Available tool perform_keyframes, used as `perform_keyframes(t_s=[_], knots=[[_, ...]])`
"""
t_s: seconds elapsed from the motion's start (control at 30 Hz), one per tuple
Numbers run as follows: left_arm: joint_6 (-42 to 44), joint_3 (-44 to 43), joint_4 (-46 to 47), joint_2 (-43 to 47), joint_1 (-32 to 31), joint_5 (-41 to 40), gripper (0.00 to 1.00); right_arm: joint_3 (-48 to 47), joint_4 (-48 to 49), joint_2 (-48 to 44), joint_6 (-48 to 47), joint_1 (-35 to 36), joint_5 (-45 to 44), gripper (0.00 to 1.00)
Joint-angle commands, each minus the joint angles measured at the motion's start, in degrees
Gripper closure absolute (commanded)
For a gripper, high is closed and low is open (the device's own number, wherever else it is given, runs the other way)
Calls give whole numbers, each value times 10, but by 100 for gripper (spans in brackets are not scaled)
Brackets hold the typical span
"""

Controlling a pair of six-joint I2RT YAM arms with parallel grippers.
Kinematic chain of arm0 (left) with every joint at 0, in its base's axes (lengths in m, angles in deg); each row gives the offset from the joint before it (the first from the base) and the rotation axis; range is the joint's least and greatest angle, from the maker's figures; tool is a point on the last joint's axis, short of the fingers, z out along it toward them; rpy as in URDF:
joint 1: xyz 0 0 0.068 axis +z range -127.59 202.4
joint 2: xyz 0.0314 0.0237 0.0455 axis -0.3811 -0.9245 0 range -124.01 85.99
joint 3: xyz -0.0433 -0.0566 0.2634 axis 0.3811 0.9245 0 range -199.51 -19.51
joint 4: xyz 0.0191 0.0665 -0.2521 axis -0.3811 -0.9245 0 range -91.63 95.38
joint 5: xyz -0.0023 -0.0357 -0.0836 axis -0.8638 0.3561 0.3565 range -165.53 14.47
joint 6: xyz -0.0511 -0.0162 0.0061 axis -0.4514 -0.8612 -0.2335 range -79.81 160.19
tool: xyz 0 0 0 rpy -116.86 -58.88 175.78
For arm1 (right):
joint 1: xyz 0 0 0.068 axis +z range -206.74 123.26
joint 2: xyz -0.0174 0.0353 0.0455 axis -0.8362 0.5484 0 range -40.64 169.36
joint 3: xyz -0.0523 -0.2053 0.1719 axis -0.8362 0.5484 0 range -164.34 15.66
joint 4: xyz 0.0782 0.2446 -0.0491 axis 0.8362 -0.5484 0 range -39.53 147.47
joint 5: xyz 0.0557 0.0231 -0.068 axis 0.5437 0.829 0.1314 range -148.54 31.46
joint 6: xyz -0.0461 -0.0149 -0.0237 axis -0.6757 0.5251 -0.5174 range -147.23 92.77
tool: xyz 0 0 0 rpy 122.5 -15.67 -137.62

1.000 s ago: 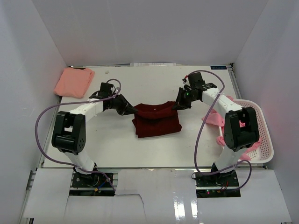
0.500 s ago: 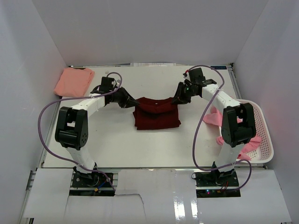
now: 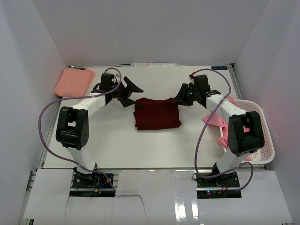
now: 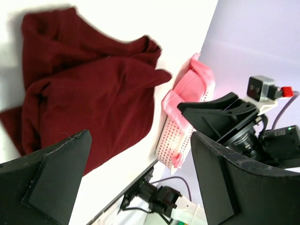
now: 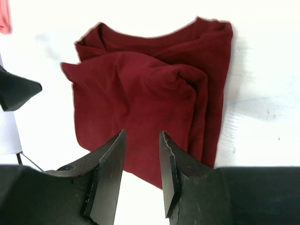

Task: Fold and stack the t-shirts
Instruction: Fold the long partially folded tshirt into a neat square

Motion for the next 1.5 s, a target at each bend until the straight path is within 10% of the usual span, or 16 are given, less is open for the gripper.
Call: perform_keyframes(t_s=[0.0,0.43,0.73,0.9,1.2,1.47], knots=[[-7,-32,44,34,4,-13,2,17,90,-38,6,-3,5,59],[167,-6,-51,96,3,-56,2,-62,-15,48,-152,7,19,39],[330,75,73,105,2,-181,3,-95,17,86,-322,6,13,37],[426,157,278,97,4,-135,8,-97,34,112,-383,-11,104,39],[564,126,329,17,30,78,7,-89,50,140,-464,-19,163,36],[653,138,358,17,39,109,15,-109,52,163,-470,-26,182,43]])
